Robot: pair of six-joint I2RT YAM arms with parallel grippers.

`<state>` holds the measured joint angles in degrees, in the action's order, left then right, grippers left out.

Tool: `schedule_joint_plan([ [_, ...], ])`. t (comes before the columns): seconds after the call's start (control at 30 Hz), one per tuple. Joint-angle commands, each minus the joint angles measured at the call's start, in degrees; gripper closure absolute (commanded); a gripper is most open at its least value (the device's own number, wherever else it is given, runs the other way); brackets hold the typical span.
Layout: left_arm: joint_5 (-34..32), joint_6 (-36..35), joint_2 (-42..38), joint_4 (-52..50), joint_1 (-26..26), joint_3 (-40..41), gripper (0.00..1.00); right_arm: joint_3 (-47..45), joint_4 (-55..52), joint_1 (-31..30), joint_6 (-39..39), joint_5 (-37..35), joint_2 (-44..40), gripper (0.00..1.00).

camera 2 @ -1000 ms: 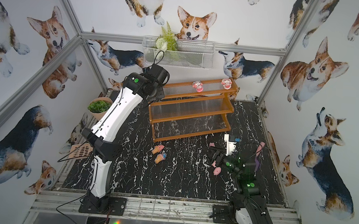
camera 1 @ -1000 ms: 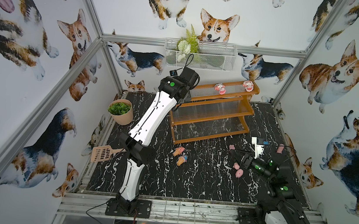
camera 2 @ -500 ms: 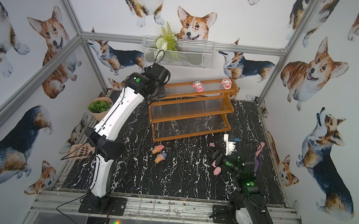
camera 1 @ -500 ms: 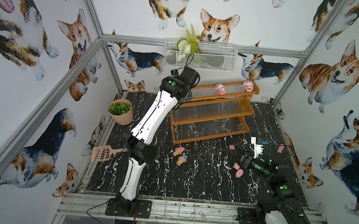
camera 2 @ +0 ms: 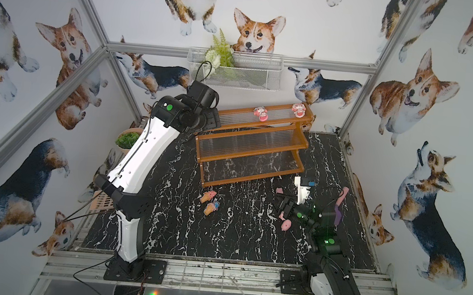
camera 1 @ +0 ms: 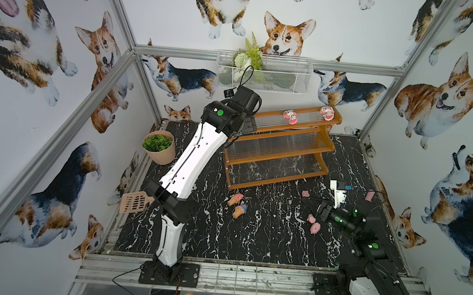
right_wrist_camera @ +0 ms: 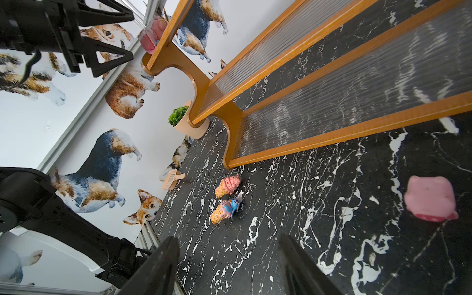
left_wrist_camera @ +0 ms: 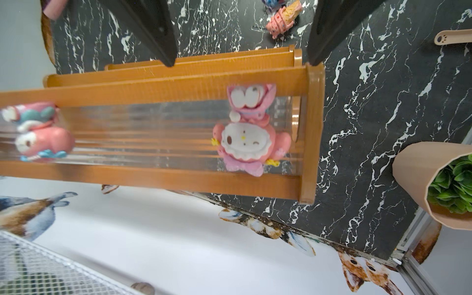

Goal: Organize plastic toys on shelves
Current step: Place the plastic toy on the shelf, then pick up the plastic toy at the center of the board.

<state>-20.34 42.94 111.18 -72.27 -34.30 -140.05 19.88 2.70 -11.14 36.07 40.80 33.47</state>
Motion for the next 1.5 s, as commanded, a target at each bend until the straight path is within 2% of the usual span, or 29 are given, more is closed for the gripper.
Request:
schedule_joint_plan([
  [0.0,2.57,-2.44,-7.35,7.79,-1.47,7.97,0.17,0.25,1.35,0.06,-1.32,0.78,-0.91,0.33],
  [0.1,4.59,-4.13,-18.07,18.14,-2.88,22.52,0.17,0.06,1.09,0.06,-2.03,0.57,-2.67,0.33],
  [0.27,17.17,-11.3,-41.74,48.4,-2.87,59.79,0.16,-1.19,1.47,0.06,-2.91,-1.51,-5.67,0.32],
  [0.3,18.54,-12.42,-44.51,51.5,-2.79,63.94,0.16,-1.37,1.63,0.06,-2.92,-1.77,-5.92,0.32],
  [0.37,22.49,-16.43,-55.1,62.36,-2.79,78.46,0.12,-2.68,3.21,0.05,-2.57,-2.65,-6.4,0.27],
  [0.47,25.56,-18.63,-67.75,71.27,-2.69,95.33,0.04,-4.56,5.85,0.06,-1.19,-2.69,-5.7,0.2],
  [0.6,24.16,-17.81,-79.12,74.26,-2.67,109.05,0.0,-6.55,9.89,0.05,2.8,-1.07,-1.9,0.17],
  [0.73,23.56,-13.16,-82.95,79.84,-2.7,121.37,0.0,-5.33,7.28,0.06,3.54,1.82,3.3,0.18],
  [0.8,23.96,-11.14,-82.6,82.21,-2.67,125.48,0.0,-4.29,3.34,-0.09,2.68,1.5,5.26,0.2],
  [0.9,24.89,-8.88,-81.45,84.44,-2.59,130.2,0.0,-2.4,-6.61,-2.92,-1.12,-5.27,5.27,0.22],
  [0.97,25.19,-8.15,-81.04,85.07,-2.59,132.33,0.0,-0.04,-13.95,-8.78,-4.4,-15.84,4.24,0.22],
  [1.07,23.65,-8.29,-80.53,83.91,-2.61,133.78,0.0,1.49,-14.48,-15.87,-4.2,-22.02,6.08,0.22],
  [1.17,20.66,-9.1,-78.99,80.41,-2.43,132.97,0.0,2.37,-7.93,-27.74,-1.41,-29.31,13.2,0.23],
  [1.3,20.07,-6.5,-75.91,79.38,-0.43,131.84,0.0,7.67,2.35,-44.38,2.85,-40.55,30.02,0.23],
  [1.47,26.0,-3.64,-73.82,78.35,7.88,131.07,0.0,22.15,2.87,-54.02,9.74,-49.72,52.35,0.22],
])
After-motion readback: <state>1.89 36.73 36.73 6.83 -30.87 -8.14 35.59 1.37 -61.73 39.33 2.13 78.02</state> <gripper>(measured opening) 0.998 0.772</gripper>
